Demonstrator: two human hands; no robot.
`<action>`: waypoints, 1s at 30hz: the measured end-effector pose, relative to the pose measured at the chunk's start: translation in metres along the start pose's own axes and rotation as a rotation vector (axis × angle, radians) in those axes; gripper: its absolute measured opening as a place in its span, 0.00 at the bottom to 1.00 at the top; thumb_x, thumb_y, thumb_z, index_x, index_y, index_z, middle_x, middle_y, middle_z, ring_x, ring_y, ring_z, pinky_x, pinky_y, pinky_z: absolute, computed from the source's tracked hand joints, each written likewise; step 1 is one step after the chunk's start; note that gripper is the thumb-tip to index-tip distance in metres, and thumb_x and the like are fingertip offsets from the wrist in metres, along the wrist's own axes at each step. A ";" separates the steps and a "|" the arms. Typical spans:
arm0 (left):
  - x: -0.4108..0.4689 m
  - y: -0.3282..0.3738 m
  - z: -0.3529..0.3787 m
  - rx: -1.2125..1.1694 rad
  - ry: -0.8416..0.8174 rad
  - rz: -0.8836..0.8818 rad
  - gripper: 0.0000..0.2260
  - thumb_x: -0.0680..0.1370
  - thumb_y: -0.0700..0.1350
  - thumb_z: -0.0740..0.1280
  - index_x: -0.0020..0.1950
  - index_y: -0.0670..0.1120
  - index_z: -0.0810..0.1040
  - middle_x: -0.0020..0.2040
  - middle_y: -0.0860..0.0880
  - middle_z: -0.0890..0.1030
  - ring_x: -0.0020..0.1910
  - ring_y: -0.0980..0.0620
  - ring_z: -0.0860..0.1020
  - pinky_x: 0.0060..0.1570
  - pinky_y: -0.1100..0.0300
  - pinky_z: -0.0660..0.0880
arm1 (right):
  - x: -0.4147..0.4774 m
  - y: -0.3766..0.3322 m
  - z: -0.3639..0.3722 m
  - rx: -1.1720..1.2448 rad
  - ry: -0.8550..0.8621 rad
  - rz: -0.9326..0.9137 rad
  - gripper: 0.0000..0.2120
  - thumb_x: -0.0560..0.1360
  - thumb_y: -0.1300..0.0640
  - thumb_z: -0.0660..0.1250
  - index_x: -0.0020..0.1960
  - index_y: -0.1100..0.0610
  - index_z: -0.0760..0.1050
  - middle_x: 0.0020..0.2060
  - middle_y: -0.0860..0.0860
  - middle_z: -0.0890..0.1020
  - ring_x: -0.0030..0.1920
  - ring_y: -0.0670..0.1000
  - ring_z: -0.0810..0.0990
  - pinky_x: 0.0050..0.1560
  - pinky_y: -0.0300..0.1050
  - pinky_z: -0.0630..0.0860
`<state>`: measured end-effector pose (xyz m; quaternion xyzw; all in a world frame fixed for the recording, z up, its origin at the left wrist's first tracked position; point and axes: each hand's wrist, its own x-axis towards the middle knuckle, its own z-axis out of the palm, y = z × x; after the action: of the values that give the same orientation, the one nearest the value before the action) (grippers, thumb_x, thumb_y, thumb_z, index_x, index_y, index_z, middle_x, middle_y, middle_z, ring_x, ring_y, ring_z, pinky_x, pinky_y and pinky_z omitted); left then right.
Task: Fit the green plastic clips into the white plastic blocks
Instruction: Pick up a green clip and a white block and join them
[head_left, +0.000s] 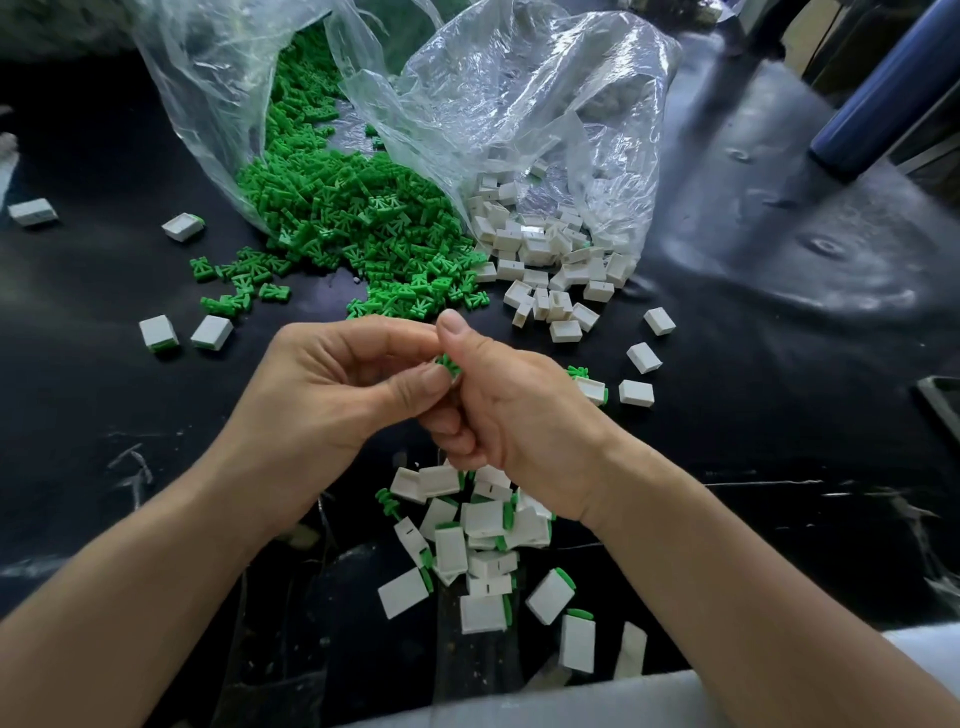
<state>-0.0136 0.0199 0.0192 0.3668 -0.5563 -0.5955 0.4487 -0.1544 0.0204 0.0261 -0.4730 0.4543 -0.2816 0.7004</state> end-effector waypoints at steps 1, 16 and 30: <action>0.000 0.000 0.000 0.002 0.005 0.009 0.08 0.68 0.36 0.67 0.46 0.35 0.80 0.31 0.39 0.79 0.29 0.43 0.79 0.33 0.56 0.78 | 0.000 0.001 0.001 -0.014 0.013 -0.002 0.20 0.78 0.42 0.51 0.41 0.58 0.68 0.27 0.48 0.67 0.28 0.46 0.63 0.30 0.39 0.61; 0.002 0.001 0.000 -0.047 0.006 -0.004 0.09 0.63 0.39 0.74 0.42 0.40 0.83 0.31 0.40 0.80 0.28 0.44 0.78 0.31 0.57 0.77 | -0.001 -0.004 -0.002 0.013 -0.070 -0.022 0.23 0.79 0.43 0.47 0.44 0.60 0.69 0.28 0.50 0.69 0.29 0.47 0.65 0.32 0.41 0.60; 0.001 0.001 0.000 -0.111 0.048 -0.043 0.07 0.68 0.37 0.65 0.41 0.35 0.81 0.32 0.38 0.81 0.29 0.42 0.79 0.33 0.58 0.77 | 0.001 -0.001 -0.008 -0.080 -0.020 -0.035 0.20 0.74 0.42 0.54 0.46 0.59 0.70 0.26 0.47 0.70 0.27 0.45 0.66 0.30 0.38 0.61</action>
<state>-0.0141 0.0187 0.0199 0.3675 -0.5035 -0.6260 0.4686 -0.1612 0.0158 0.0257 -0.5113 0.4502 -0.2705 0.6803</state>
